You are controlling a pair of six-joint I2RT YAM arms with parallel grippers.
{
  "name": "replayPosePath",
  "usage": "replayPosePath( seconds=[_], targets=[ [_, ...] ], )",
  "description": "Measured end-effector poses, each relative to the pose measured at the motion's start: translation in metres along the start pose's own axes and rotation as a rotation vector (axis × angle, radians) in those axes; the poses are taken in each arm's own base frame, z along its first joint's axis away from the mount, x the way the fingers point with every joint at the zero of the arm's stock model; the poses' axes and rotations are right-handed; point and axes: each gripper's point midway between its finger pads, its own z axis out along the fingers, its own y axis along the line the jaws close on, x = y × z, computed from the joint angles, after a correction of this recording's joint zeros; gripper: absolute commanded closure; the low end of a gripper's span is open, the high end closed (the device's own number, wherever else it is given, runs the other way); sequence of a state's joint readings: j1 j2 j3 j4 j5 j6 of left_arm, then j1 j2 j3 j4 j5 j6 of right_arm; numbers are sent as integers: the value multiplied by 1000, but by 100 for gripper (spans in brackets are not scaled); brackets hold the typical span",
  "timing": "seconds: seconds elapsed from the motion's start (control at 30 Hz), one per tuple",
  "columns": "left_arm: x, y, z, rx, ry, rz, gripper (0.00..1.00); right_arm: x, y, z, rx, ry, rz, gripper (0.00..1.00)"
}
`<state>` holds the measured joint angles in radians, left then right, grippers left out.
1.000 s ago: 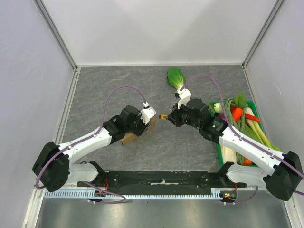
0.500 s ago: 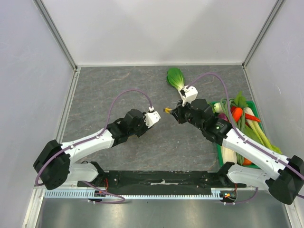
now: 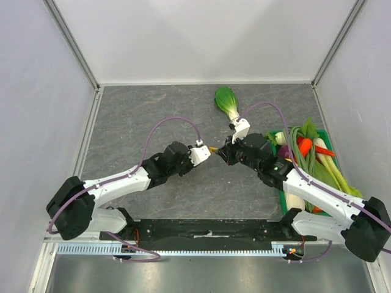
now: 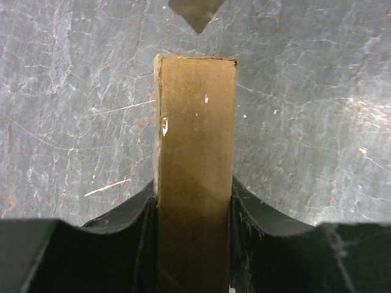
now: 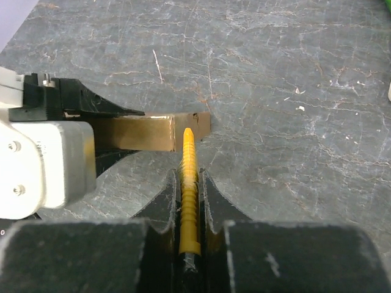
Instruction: Unpack the express box
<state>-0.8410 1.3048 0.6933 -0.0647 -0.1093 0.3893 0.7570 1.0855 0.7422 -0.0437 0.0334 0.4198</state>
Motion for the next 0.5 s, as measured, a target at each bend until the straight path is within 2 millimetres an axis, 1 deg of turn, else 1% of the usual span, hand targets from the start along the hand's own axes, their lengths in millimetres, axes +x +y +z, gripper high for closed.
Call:
replayPosePath(
  seconds=[0.23, 0.4, 0.5],
  targets=[
    [-3, -16, -7, 88, -31, -1, 75, 0, 3, 5, -30, -38, 20, 100],
    [-3, -20, -8, 112, -38, -2, 76, -9, 6, 5, -57, -72, 40, 100],
    [-3, -20, -8, 113, -37, -2, 76, -10, 7, 3, -71, -81, 51, 100]
  ],
)
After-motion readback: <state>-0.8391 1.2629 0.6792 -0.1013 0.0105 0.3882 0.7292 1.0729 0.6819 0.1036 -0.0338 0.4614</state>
